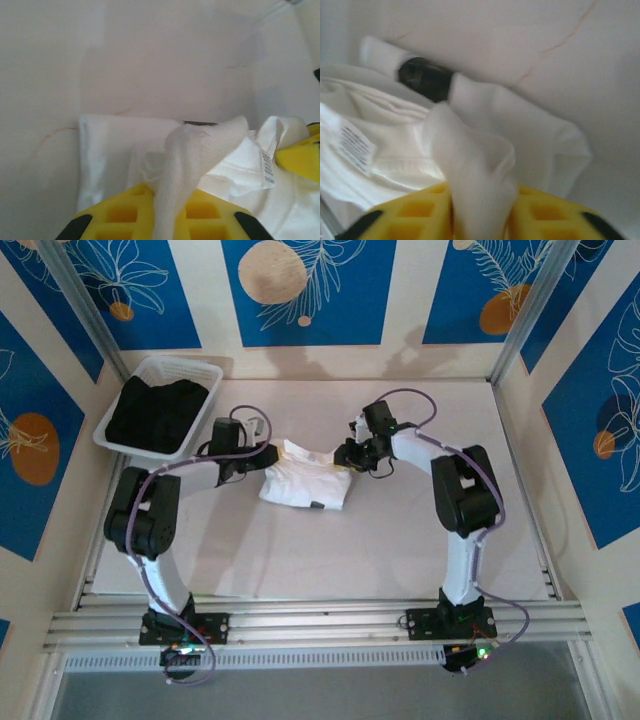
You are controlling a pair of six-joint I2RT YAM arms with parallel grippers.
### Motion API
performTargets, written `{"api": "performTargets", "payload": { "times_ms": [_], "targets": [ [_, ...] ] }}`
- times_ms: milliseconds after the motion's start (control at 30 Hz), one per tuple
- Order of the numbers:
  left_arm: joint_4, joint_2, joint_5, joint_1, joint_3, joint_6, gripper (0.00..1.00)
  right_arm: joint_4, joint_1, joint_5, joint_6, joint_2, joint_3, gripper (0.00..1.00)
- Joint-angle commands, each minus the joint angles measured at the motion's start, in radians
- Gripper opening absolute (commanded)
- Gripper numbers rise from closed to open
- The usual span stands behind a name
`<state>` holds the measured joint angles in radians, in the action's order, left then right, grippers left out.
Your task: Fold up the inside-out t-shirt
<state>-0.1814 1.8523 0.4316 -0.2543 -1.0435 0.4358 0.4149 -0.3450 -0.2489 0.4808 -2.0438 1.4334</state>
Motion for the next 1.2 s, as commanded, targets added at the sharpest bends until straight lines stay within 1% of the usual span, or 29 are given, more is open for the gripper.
{"api": "performTargets", "payload": {
  "times_ms": [0,67,133,167,267,333,367,433,500,600,767,800,833,900,967,1033,1067,1133,1167],
  "targets": [
    [0.097,0.047,-0.137,0.022,-0.059,-0.053,0.24,0.169,0.004,0.094,-0.064,-0.065,0.145,0.41],
    [0.113,0.05,-0.14,0.023,-0.081,-0.06,0.37,0.218,0.01,0.149,-0.089,-0.05,0.165,0.46],
    [0.139,0.03,-0.157,0.024,-0.09,-0.075,0.49,0.22,0.02,0.182,-0.095,0.015,0.115,0.51],
    [0.153,0.014,-0.172,0.024,-0.088,-0.079,0.53,0.217,0.025,0.179,-0.09,0.046,0.083,0.56],
    [0.188,-0.053,-0.213,0.024,-0.041,-0.063,0.63,0.152,0.015,0.113,-0.049,0.149,-0.043,0.68],
    [0.178,-0.091,-0.171,0.022,0.018,-0.04,0.66,0.115,-0.002,0.062,-0.011,0.179,-0.096,0.74],
    [0.17,-0.1,-0.143,0.02,0.039,-0.028,0.66,0.104,-0.009,0.049,0.006,0.185,-0.113,0.76],
    [0.168,-0.098,-0.081,0.02,0.068,-0.01,0.66,0.078,-0.024,0.047,0.039,0.185,-0.138,0.78],
    [0.169,-0.074,-0.048,0.019,0.074,-0.003,0.62,0.059,-0.027,0.039,0.068,0.165,-0.145,0.79],
    [0.168,-0.029,-0.014,0.019,0.071,0.005,0.51,0.031,-0.031,0.011,0.103,0.124,-0.144,0.79],
    [0.143,0.012,-0.007,0.019,0.092,0.025,0.31,0.001,-0.061,-0.023,0.14,0.05,-0.117,0.77],
    [0.139,0.015,-0.006,0.019,0.096,0.03,0.27,0.002,-0.067,-0.023,0.145,0.035,-0.107,0.76],
    [0.134,0.015,0.0,0.019,0.1,0.031,0.25,0.0,-0.073,-0.022,0.151,0.021,-0.099,0.74],
    [0.128,0.004,0.002,0.019,0.104,0.038,0.26,-0.014,-0.081,-0.034,0.157,0.0,-0.085,0.66],
    [0.127,-0.016,-0.001,0.019,0.105,0.038,0.3,-0.03,-0.084,-0.047,0.159,-0.008,-0.074,0.52],
    [0.14,-0.046,-0.018,0.02,0.105,0.034,0.36,-0.04,-0.08,-0.05,0.152,-0.001,-0.066,0.34],
    [0.149,-0.061,-0.029,0.021,0.105,0.031,0.4,-0.037,-0.073,-0.047,0.144,0.007,-0.062,0.29],
    [0.17,-0.106,-0.064,0.026,0.109,0.025,0.49,-0.01,-0.048,-0.038,0.109,0.037,-0.059,0.14],
    [0.178,-0.13,-0.078,0.03,0.115,0.021,0.53,0.011,-0.03,-0.026,0.082,0.057,-0.059,0.1]
  ]
}}
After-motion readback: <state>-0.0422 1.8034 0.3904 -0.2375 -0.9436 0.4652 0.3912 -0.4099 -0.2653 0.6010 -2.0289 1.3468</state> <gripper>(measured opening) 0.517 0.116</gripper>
